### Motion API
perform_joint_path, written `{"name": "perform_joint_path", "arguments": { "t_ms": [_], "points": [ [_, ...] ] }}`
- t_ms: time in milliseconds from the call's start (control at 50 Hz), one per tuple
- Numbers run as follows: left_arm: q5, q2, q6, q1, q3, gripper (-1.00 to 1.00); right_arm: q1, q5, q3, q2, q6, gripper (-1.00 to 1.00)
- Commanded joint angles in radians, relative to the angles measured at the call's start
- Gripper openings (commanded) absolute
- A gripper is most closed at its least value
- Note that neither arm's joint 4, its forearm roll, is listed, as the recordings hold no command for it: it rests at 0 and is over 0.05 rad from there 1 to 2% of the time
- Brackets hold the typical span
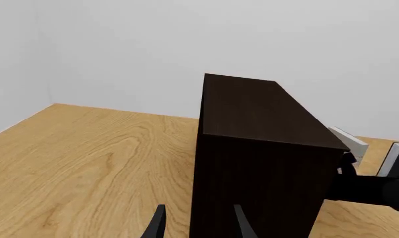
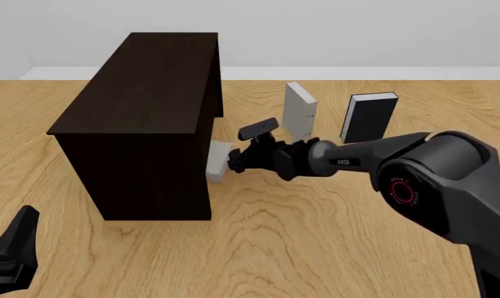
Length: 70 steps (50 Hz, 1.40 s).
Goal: Pick up the book on the right and place it under the cabinet shelf.
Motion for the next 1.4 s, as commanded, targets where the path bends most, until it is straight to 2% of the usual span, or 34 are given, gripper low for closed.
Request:
{"name": "perform_joint_path", "arguments": {
  "t_ms": [20,860,1400],
  "points": [
    [0.001,0.000,-0.002,0.001,-0.001,1.00,0.027,0.012,-0.033,0.007,0.032,1.00],
    [-0.001,0.002,-0.007,0.001,0.000,1.00,0.067,0.070,-0.165,0.077,0.035,1.00],
    [-0.002,0.006,-0.008,-0.004,0.001,1.00,0.082,0.088,-0.208,0.098,0.040,1.00]
  ]
}}
